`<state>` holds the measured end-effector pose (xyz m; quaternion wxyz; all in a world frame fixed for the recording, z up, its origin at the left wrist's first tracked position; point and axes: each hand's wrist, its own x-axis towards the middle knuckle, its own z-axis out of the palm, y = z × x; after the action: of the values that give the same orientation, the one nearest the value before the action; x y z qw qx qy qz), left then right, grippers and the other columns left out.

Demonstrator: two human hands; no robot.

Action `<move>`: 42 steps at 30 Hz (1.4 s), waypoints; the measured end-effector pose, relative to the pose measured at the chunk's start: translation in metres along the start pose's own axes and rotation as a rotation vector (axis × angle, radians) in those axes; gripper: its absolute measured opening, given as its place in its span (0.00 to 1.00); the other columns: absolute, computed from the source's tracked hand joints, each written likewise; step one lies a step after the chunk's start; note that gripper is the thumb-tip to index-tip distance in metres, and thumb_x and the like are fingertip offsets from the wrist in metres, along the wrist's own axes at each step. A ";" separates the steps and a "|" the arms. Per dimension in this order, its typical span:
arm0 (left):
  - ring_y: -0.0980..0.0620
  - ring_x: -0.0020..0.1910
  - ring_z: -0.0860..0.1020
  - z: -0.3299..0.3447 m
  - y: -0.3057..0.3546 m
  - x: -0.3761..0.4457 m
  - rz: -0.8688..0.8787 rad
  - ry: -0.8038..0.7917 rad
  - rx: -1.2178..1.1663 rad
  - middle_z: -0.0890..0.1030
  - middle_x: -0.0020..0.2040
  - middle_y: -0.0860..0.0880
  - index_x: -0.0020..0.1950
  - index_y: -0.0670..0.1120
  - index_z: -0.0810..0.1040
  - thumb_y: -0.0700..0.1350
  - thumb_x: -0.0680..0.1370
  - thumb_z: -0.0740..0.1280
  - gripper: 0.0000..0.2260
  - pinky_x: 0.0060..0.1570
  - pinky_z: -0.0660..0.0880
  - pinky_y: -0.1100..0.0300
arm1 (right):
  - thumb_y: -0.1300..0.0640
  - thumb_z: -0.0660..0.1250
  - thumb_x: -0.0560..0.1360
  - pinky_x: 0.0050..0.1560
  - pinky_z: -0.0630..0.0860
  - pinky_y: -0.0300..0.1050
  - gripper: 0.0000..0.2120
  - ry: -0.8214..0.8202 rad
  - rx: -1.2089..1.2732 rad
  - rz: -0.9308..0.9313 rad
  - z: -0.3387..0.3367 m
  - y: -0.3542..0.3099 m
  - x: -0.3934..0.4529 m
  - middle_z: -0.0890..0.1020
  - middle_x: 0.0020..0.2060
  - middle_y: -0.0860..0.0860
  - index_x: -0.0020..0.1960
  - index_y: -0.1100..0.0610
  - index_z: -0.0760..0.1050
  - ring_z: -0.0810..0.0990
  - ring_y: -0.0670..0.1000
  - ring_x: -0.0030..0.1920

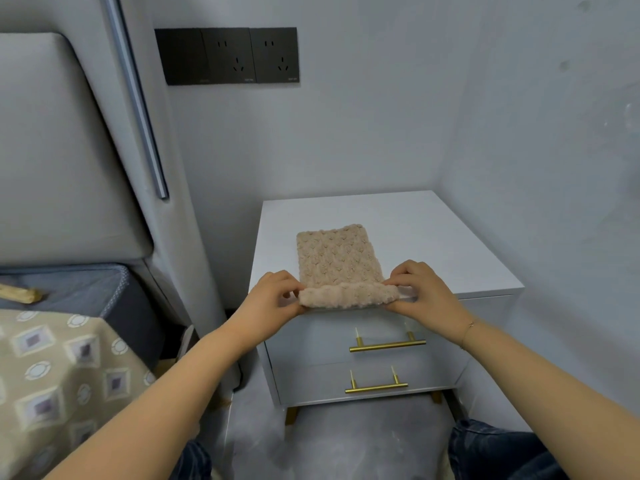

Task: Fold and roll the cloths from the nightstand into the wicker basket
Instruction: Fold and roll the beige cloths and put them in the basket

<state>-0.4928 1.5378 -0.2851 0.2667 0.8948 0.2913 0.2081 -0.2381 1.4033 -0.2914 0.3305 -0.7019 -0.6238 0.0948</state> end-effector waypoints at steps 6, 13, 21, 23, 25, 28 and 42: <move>0.56 0.39 0.70 -0.004 0.002 0.015 -0.168 -0.037 -0.150 0.73 0.43 0.48 0.42 0.37 0.79 0.49 0.77 0.70 0.14 0.39 0.67 0.70 | 0.46 0.72 0.71 0.48 0.68 0.30 0.15 -0.040 0.150 0.136 -0.001 -0.002 0.015 0.77 0.46 0.50 0.44 0.59 0.83 0.73 0.44 0.49; 0.50 0.29 0.57 -0.008 0.009 0.028 -0.303 -0.041 -0.212 0.58 0.30 0.45 0.29 0.46 0.57 0.52 0.78 0.67 0.25 0.30 0.55 0.60 | 0.42 0.69 0.72 0.43 0.69 0.50 0.28 0.044 0.164 0.213 0.005 -0.001 0.037 0.71 0.32 0.55 0.24 0.59 0.65 0.71 0.50 0.37; 0.53 0.22 0.54 -0.003 0.002 0.044 -0.454 0.022 -0.178 0.54 0.21 0.53 0.24 0.47 0.58 0.54 0.75 0.70 0.28 0.26 0.53 0.62 | 0.38 0.68 0.72 0.34 0.59 0.44 0.33 0.077 0.060 0.248 0.012 0.006 0.051 0.57 0.18 0.46 0.21 0.52 0.54 0.57 0.48 0.23; 0.54 0.21 0.60 -0.001 0.001 0.044 -0.449 0.058 -0.098 0.60 0.21 0.54 0.22 0.48 0.64 0.54 0.75 0.71 0.26 0.27 0.57 0.63 | 0.35 0.67 0.70 0.33 0.62 0.44 0.32 0.102 -0.029 0.270 0.014 0.007 0.052 0.61 0.17 0.46 0.20 0.53 0.58 0.62 0.48 0.24; 0.57 0.28 0.69 0.001 0.003 0.043 -0.366 0.169 0.009 0.71 0.31 0.54 0.31 0.47 0.73 0.53 0.73 0.72 0.16 0.31 0.64 0.63 | 0.33 0.67 0.69 0.35 0.67 0.45 0.29 0.164 -0.128 0.247 0.015 0.007 0.052 0.72 0.23 0.47 0.24 0.55 0.68 0.70 0.48 0.30; 0.58 0.43 0.74 0.002 0.005 0.042 -0.197 0.275 0.026 0.71 0.48 0.55 0.49 0.49 0.72 0.49 0.73 0.73 0.12 0.38 0.67 0.68 | 0.41 0.70 0.71 0.43 0.68 0.39 0.16 0.208 -0.021 0.125 0.017 0.009 0.050 0.76 0.42 0.47 0.43 0.53 0.73 0.72 0.47 0.44; 0.56 0.64 0.71 -0.001 -0.010 0.040 0.138 0.020 0.173 0.77 0.64 0.54 0.67 0.50 0.77 0.51 0.82 0.59 0.15 0.65 0.65 0.64 | 0.50 0.60 0.81 0.60 0.67 0.39 0.15 -0.019 -0.098 -0.129 0.008 0.007 0.042 0.79 0.58 0.46 0.62 0.54 0.78 0.71 0.47 0.57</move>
<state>-0.4674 1.5706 -0.2816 0.1708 0.9303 0.2487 0.2088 -0.2282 1.4451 -0.2901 0.2954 -0.6745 -0.6748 0.0493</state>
